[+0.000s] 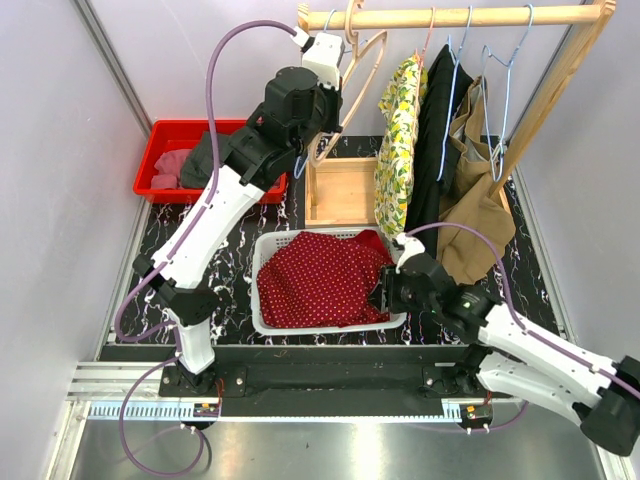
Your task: Remove the skirt from the hanger
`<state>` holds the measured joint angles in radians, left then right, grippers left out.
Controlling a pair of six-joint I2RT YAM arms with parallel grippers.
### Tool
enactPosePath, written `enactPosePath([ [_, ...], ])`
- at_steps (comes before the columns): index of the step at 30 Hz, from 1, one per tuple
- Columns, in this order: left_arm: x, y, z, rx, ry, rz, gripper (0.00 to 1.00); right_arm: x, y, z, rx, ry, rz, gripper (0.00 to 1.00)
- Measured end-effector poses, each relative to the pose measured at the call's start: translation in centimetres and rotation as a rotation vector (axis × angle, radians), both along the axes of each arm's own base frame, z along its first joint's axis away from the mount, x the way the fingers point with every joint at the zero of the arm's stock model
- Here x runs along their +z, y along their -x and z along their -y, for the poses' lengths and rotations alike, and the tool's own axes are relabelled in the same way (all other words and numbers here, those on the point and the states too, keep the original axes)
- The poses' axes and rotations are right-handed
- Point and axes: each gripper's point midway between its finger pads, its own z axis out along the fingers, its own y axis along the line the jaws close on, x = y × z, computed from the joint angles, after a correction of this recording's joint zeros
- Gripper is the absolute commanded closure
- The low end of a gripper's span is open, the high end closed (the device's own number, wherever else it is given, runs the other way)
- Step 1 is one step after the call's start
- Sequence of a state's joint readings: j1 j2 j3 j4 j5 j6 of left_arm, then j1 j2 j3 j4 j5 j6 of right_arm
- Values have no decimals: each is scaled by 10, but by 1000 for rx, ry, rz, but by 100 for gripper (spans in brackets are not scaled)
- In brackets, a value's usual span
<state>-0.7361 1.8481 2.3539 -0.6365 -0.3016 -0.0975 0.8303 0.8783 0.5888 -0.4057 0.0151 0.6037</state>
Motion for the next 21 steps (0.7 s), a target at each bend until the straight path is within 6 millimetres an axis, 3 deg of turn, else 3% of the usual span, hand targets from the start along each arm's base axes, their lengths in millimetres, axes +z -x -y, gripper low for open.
enactPosePath([
  [4,-8,-3,0,9,-20,-8,100,36,-1,0,-3,-74,68,55],
  [11,-9,-7,-1,24,-36,9,100,136,-3,-6,22,-253,240,31],
  [14,-10,-9,-1,30,-42,14,98,176,0,-5,38,-309,308,30],
  [17,-13,-12,0,35,-45,18,96,201,2,-3,49,-343,356,28],
  [20,-16,-14,1,37,-49,19,63,219,4,-2,60,-363,390,27],
  [21,-20,-14,1,38,-56,13,58,224,4,-2,63,-366,397,27],
])
